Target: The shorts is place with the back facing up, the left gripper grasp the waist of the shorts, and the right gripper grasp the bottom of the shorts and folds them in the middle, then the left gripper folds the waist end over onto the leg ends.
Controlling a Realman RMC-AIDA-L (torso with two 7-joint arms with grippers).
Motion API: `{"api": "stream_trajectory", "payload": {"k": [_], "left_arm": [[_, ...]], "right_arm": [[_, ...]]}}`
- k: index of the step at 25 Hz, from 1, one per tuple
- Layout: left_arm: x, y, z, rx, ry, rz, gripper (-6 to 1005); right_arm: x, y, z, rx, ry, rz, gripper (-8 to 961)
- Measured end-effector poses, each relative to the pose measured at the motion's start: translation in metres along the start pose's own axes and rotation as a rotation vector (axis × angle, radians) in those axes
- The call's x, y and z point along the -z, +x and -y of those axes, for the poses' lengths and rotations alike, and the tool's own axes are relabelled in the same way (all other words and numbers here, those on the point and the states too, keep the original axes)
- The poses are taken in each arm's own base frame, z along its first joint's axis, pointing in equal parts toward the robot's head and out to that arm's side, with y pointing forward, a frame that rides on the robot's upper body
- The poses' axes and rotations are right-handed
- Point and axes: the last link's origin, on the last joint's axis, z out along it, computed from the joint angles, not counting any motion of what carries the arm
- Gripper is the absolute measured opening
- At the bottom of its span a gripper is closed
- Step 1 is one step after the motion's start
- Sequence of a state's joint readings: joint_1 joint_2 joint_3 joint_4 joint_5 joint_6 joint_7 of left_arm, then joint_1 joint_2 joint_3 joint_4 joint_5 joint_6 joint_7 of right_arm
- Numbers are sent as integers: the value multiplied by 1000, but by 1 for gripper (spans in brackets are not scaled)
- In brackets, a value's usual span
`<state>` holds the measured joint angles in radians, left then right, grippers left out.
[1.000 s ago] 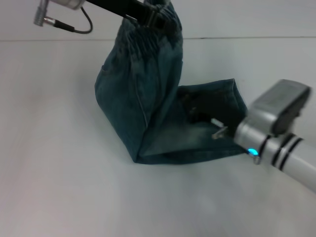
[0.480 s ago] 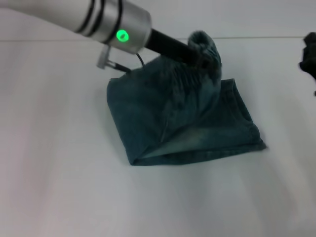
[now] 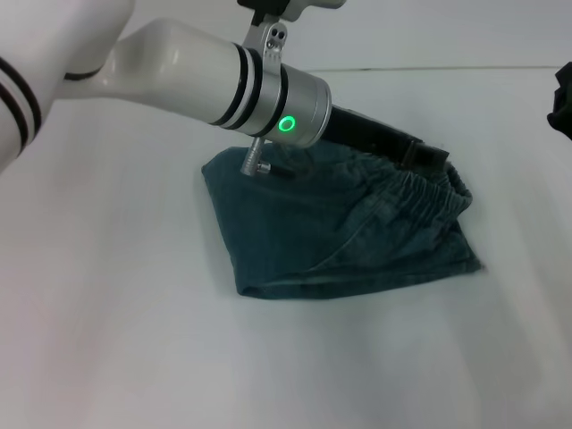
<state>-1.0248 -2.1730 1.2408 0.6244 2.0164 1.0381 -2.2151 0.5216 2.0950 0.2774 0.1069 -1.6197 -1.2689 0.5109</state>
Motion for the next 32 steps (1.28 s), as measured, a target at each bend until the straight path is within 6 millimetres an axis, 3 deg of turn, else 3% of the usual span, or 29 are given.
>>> {"api": "stream_trajectory", "payload": {"k": [5,8,12,15,22,27,30,32], "left_arm": [[10,-3,3,17,-20,-62,445],[30,-12,9,32,-41,-147,516],[69,-33,19,62,-76,-290,612],[97,-54,30,107,-109,-380,836],[159,-118,43,159,-116,-505,923],[183,-172,37,104,-72,-354,923],[189,-185,34,110,-57,-321,923],[193,-191,32,115,-54,-306,923]], "right_arm": [[-1,3,-6,1,-65,-41,21],[-3,2,-6,-19,-108,-64,41],[-2,-13,-10,-64,-294,-105,67],[0,-27,-15,-111,-437,-145,86],[5,-70,-24,-37,-775,-410,210],[24,-101,-20,123,-905,-668,307],[39,-109,-11,170,-885,-817,546],[48,-111,-3,181,-850,-854,630]]}}
